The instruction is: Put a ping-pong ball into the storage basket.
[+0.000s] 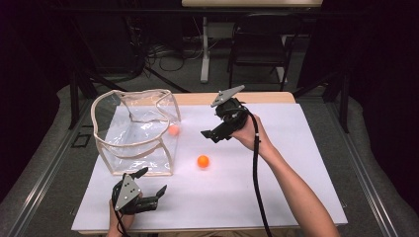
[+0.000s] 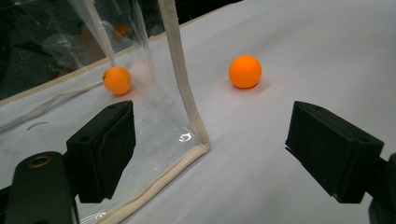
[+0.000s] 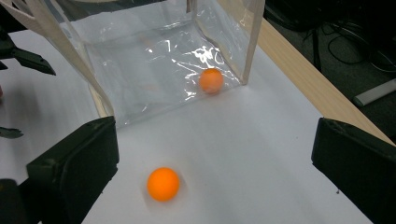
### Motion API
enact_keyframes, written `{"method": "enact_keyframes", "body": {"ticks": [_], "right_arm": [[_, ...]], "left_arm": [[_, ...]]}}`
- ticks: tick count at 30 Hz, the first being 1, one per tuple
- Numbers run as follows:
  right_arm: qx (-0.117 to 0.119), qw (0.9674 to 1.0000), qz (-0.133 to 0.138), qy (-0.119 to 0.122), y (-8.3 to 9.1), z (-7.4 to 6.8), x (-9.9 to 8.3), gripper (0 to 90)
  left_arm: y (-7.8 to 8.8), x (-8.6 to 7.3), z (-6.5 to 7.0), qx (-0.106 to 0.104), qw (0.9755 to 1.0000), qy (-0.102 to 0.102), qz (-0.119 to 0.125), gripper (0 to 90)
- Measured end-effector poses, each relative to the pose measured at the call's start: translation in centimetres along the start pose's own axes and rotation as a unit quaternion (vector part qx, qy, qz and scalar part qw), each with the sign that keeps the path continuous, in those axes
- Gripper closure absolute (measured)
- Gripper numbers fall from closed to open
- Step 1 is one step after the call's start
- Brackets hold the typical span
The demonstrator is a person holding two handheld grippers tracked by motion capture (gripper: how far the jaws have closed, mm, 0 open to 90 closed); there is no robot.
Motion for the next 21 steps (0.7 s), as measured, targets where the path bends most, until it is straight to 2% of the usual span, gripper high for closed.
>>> {"method": "enact_keyframes", "body": {"ticks": [21], "right_arm": [[0.003, 0.9998, 0.006, -0.017, -0.3, -0.2, -3.8, 0.0]], "left_arm": [[0.0, 0.0, 0.0, -0.001, 1.0, 0.002, 0.001, 15.8]]}}
Point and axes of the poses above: each handheld gripper's, and its own axes: y roughly backward along the jaws, x roughly out of its top, z roughly to its right, the point moved 2 cm from there along -y, roughly forward along the jaws, and after that the axes turned 6 degrees about -z, right-handed, at the moved point
